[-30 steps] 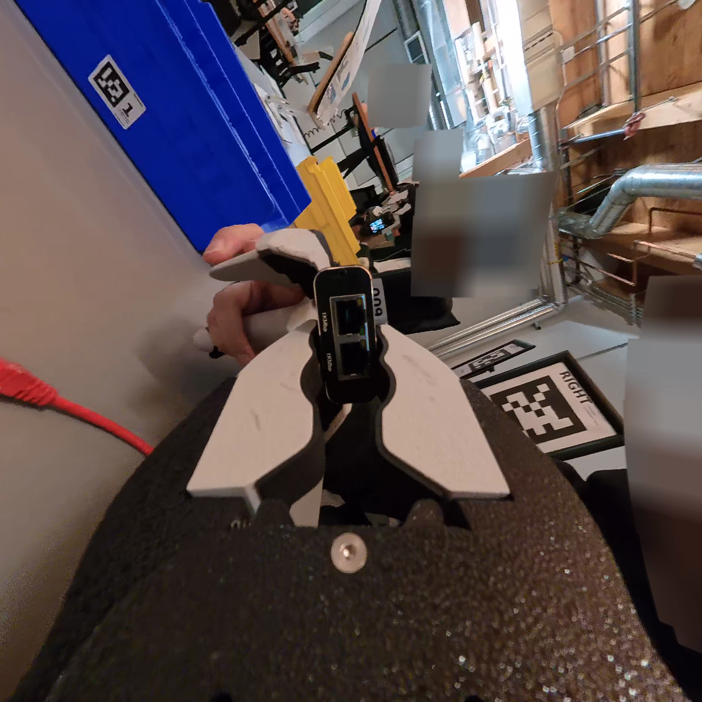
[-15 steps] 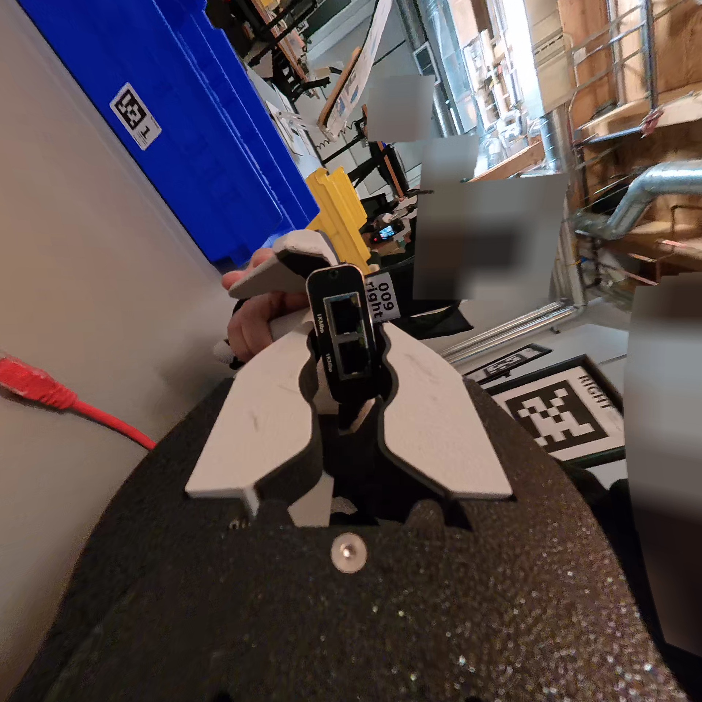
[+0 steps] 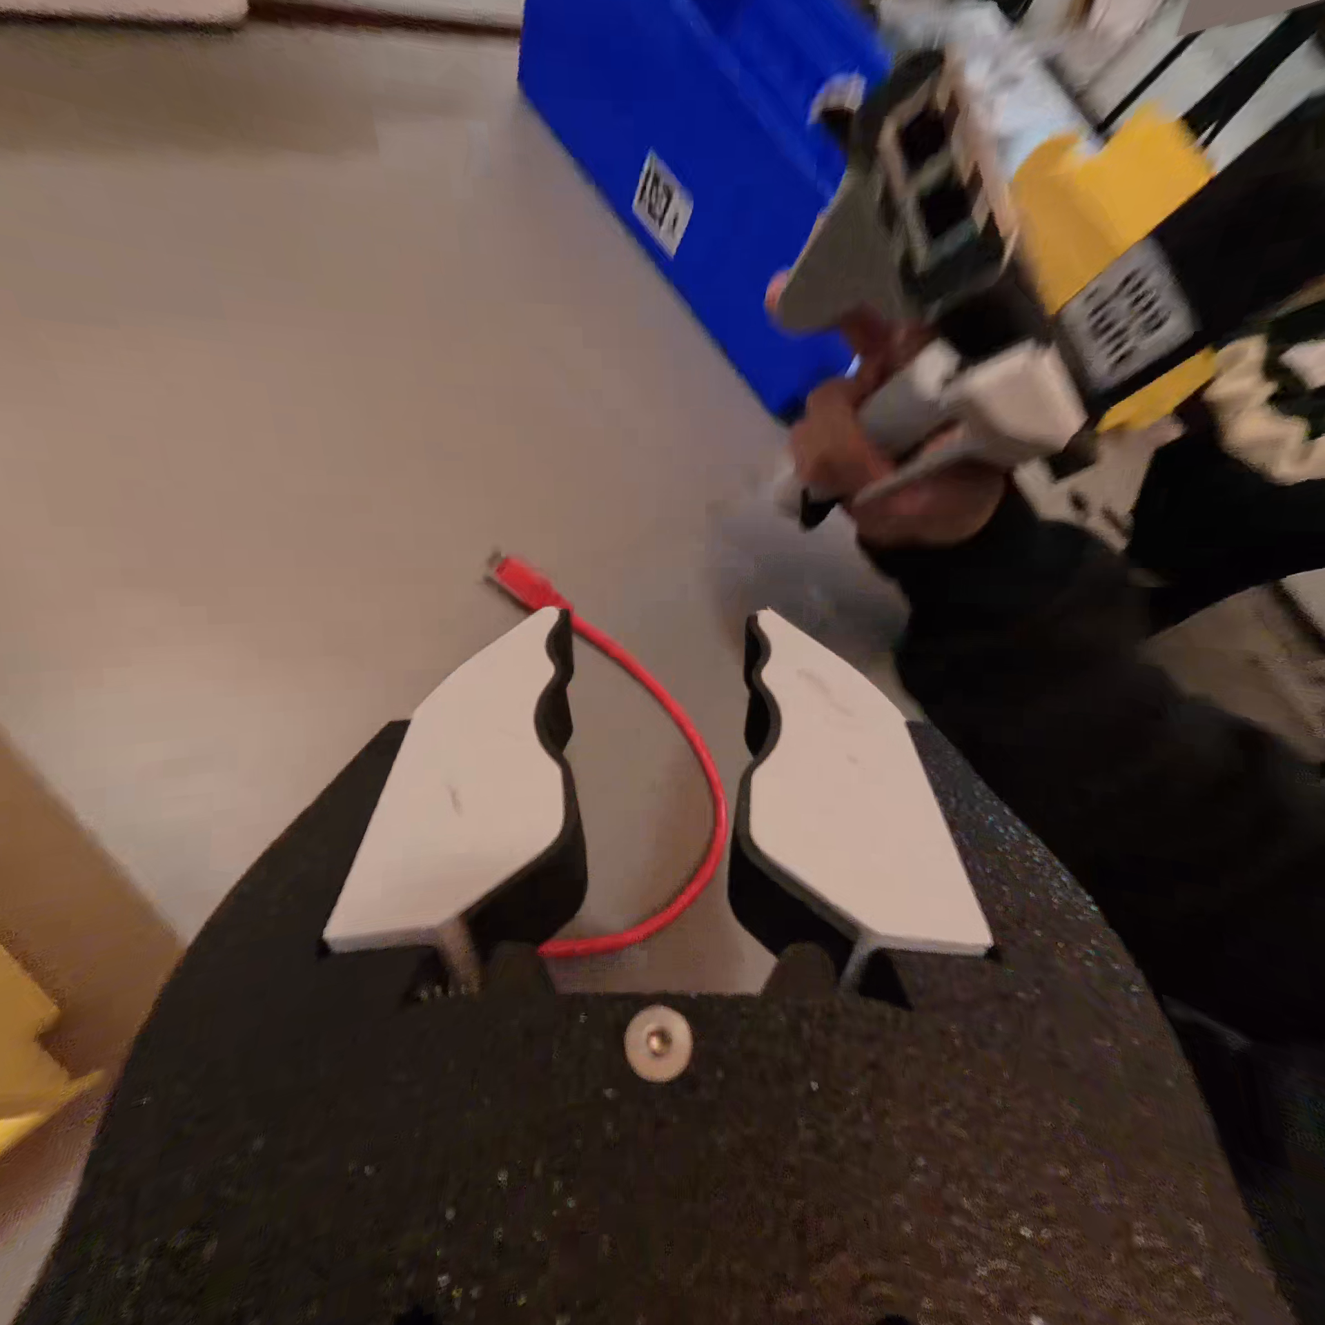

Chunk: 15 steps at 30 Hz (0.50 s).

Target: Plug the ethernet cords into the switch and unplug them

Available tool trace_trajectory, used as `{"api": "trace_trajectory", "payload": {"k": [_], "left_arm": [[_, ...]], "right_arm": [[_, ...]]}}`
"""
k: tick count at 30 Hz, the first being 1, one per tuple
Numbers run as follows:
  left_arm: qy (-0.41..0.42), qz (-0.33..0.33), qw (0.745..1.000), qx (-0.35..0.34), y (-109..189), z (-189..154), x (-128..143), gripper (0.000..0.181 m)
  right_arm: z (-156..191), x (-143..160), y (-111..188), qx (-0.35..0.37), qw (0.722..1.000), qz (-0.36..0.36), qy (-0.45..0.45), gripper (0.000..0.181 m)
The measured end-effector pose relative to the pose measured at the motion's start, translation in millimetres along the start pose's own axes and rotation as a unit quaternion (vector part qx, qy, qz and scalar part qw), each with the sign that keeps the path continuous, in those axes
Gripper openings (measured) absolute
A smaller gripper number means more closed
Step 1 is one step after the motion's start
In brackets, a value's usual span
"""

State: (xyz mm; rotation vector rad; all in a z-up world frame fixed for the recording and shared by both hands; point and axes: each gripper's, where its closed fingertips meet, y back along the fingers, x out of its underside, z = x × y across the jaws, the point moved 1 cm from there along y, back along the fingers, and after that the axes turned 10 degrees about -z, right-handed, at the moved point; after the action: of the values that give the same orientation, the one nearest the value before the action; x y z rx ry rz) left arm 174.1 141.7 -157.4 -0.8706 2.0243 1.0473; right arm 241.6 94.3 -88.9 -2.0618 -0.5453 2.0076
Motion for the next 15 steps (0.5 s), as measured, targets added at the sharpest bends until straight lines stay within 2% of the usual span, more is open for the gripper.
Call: {"api": "trace_trajectory", "payload": {"k": [2, 6, 9, 10, 12, 15], "left_arm": [[-0.024, 0.047, 0.998, -0.021, -15, -1, 25, 0.043], [-0.089, 0.106, 0.987, -0.078, -48, 4, 60, 0.055], [-0.107, 0.073, 0.989, -0.07, -53, -6, 59, 0.055], [-0.121, 0.061, 0.988, -0.079, -47, -5, 55, 0.054], [-0.15, 0.043, 0.978, -0.14, -19, 15, 45, 0.052], [-0.114, 0.029, 0.969, -0.216, 33, 50, 43, 0.048]], "right_arm": [[-4, -3, 2, 0.004, 1.0, -0.008, -0.004, 0.074], [-5, -6, 5, -0.002, 0.999, -0.03, -0.027, 0.074], [-6, -4, 8, -0.002, 0.999, -0.024, -0.023, 0.074], [-7, -4, 8, -0.001, 0.999, -0.023, -0.021, 0.074], [-8, -3, 9, 0.001, 1.0, -0.021, -0.019, 0.074], [-9, -3, 9, 0.003, 1.0, -0.021, -0.016, 0.074]]}}
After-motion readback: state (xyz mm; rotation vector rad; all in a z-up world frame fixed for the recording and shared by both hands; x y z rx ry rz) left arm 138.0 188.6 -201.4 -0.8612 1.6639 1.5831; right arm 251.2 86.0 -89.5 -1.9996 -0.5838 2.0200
